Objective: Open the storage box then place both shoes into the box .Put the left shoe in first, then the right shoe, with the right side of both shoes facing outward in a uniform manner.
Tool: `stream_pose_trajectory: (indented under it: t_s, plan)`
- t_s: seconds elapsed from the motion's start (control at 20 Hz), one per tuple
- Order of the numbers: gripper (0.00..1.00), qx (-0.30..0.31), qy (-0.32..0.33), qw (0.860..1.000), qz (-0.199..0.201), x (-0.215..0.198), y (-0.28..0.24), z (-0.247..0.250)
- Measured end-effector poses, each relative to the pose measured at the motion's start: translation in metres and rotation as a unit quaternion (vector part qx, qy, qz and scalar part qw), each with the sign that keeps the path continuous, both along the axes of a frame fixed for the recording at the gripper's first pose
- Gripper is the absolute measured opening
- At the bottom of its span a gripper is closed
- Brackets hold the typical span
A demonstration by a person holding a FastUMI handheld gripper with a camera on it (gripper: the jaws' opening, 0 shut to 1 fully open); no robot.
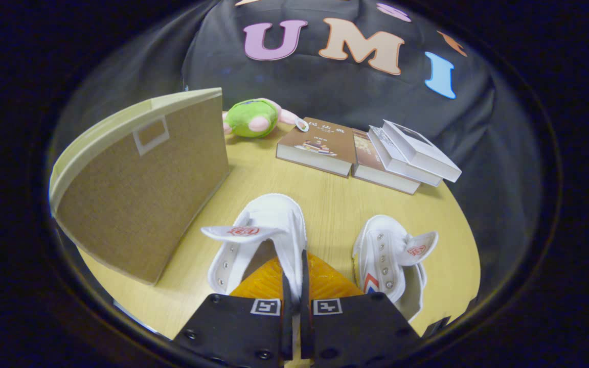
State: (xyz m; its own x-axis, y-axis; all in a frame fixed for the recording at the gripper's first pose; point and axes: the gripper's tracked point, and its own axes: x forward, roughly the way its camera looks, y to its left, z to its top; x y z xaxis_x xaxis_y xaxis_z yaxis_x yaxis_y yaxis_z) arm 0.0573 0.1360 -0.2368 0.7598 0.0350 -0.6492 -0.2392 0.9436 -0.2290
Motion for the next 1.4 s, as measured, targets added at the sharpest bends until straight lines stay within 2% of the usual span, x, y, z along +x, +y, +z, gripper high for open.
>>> stream_pose_trajectory:
  t_s: [0.45,0.65,0.9,1.05,1.4]
  plan:
    - [0.09,0.123,0.051,0.991,-0.015,-0.018,0.032,0.018]
    - [0.09,0.198,0.062,0.978,-0.025,-0.023,0.047,0.056]
    - [0.09,0.24,0.04,0.97,-0.026,-0.02,0.066,0.119]
    - [0.07,0.256,0.036,0.966,-0.013,-0.017,0.088,0.14]
    - [0.07,0.335,0.063,0.939,0.04,-0.013,0.195,0.177]
